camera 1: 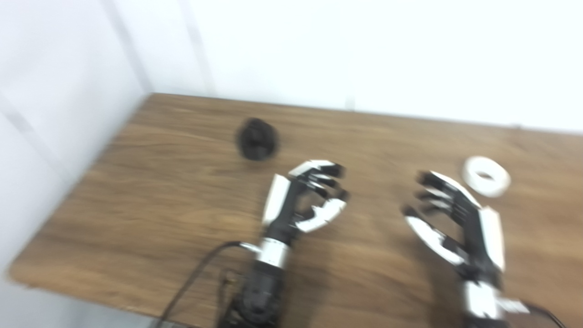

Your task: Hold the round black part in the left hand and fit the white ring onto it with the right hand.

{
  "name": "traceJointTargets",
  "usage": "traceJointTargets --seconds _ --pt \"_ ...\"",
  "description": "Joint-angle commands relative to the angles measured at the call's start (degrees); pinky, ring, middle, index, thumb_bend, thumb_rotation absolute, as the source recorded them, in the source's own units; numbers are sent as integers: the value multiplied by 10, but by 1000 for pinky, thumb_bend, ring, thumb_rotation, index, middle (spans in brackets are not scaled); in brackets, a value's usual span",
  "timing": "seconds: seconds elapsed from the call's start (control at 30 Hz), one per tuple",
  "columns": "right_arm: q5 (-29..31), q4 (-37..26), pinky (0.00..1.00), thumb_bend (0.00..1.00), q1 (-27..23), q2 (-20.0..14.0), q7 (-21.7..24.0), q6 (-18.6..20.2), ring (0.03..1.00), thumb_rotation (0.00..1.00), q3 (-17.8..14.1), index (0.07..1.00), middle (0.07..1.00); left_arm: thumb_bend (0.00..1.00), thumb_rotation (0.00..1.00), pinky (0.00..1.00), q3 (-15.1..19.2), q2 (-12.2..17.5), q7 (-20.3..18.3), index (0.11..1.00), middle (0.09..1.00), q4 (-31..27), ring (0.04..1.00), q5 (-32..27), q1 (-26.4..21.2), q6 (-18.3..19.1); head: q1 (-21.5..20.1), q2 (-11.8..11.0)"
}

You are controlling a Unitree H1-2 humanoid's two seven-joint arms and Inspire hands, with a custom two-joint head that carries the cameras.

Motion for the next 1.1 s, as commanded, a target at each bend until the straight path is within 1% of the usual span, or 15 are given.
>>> traceJointTargets --seconds 0.0,0.17,0.27,0.37,0.43,0.47,0.53,0.6,0.7,0.83,0.9,1.07 --pt "5 31 498 588 9 -9 -2 -26 619 219 -7 709 713 468 232 495 -6 -7 13 660 684 19 616 3 6 -8 -2 0" --pt "1 35 487 606 8 -10 -4 -28 614 276 -8 706 709 475 197 482 -2 -7 11 658 678 21 609 -12 4 -16 -3 0" --pt "1 34 489 610 9 -9 -3 -26 618 297 -8 707 711 499 253 494 -2 -2 11 657 682 23 615 -14 1 -22 -1 0" --pt "-1 32 486 604 9 -9 -3 -25 616 298 -8 708 710 526 317 517 -3 9 10 670 695 21 629 -2 -2 -21 -2 0" --pt "-2 31 488 603 10 -9 -2 -23 617 292 -8 709 710 547 302 545 -1 19 9 676 715 16 663 3 -5 -22 -2 0" --pt "-2 30 489 603 10 -9 -2 -22 619 289 -8 710 711 559 289 558 -1 26 12 677 724 14 681 16 -7 -21 -2 0" --pt "0 31 491 604 10 -9 -2 -23 619 280 -8 709 712 591 317 614 0 38 23 683 753 8 737 52 -11 -11 -2 0" --pt "1 33 491 605 10 -9 -2 -25 619 284 -8 710 712 611 327 644 3 49 28 689 763 -2 760 79 -16 8 -2 -1" --pt "2 35 492 607 10 -9 -3 -28 622 292 -9 710 714 627 298 663 10 61 33 700 772 -14 777 104 -25 24 -2 -1" --pt "5 35 493 610 9 -8 -3 -28 621 288 -10 708 713 677 303 737 24 82 33 736 788 -31 792 137 -40 51 -4 1" --pt "4 35 493 610 9 -8 -3 -27 621 288 -10 708 712 703 305 733 29 90 32 747 798 -41 798 147 -45 65 -3 0" --pt "2 39 490 600 7 -8 -3 -28 622 276 -11 709 715 755 372 725 42 116 29 785 834 -70 819 159 -60 100 1 -1"
